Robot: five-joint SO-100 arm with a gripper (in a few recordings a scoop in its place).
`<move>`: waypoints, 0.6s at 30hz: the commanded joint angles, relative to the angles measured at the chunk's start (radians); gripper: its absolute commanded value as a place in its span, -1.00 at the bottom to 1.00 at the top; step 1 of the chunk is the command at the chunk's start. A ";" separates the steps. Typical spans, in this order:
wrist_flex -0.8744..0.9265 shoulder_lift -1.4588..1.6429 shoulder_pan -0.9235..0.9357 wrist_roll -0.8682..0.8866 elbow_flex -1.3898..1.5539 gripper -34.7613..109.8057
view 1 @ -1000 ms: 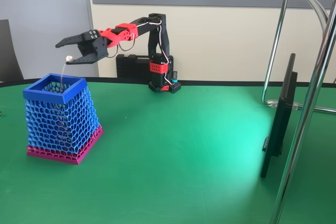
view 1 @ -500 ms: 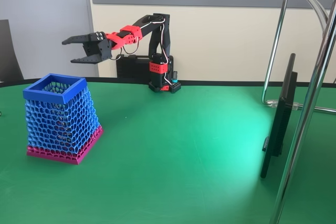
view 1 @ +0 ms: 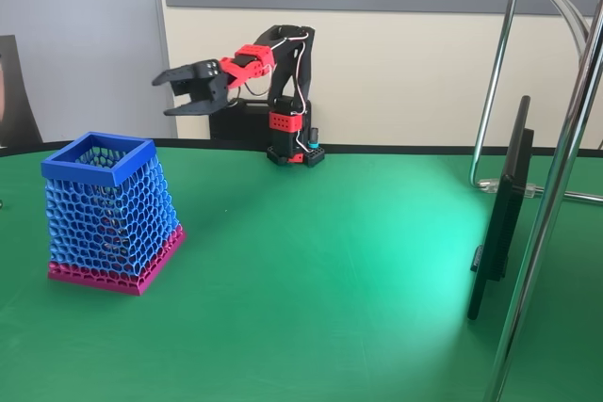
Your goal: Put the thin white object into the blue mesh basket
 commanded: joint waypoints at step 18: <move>0.373 0.514 -0.345 -0.218 0.387 -0.18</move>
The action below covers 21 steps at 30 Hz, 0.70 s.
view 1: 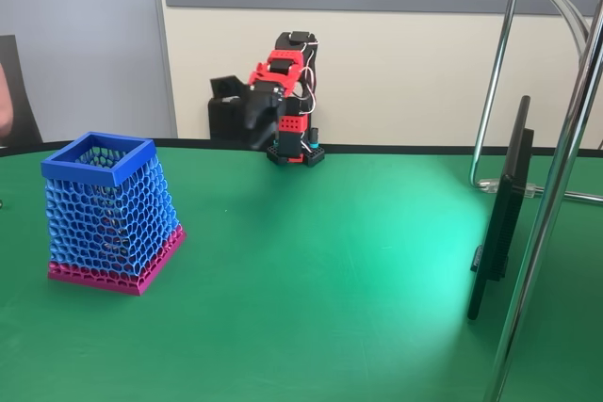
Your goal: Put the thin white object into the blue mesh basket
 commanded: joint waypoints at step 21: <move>0.380 0.801 -0.132 -0.075 0.525 -0.17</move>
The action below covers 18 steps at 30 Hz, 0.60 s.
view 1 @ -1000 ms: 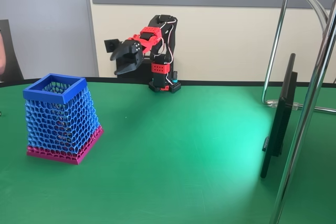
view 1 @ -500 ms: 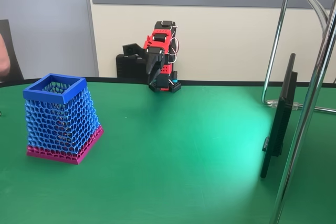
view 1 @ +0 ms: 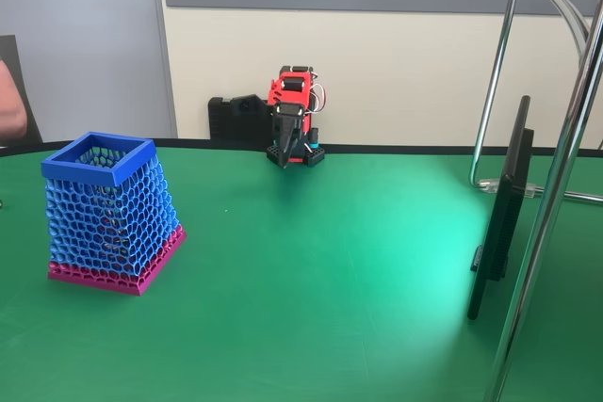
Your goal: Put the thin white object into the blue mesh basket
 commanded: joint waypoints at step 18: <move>0.314 0.173 -0.028 0.046 0.017 -0.28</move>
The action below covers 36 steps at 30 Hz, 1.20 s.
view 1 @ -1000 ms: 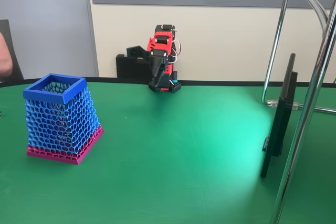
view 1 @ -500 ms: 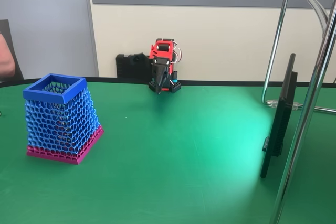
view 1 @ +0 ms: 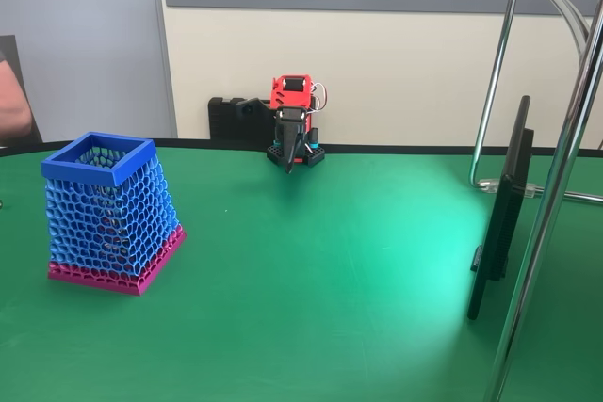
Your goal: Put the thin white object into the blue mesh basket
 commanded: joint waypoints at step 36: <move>0.014 0.008 -0.011 -0.003 0.008 -0.51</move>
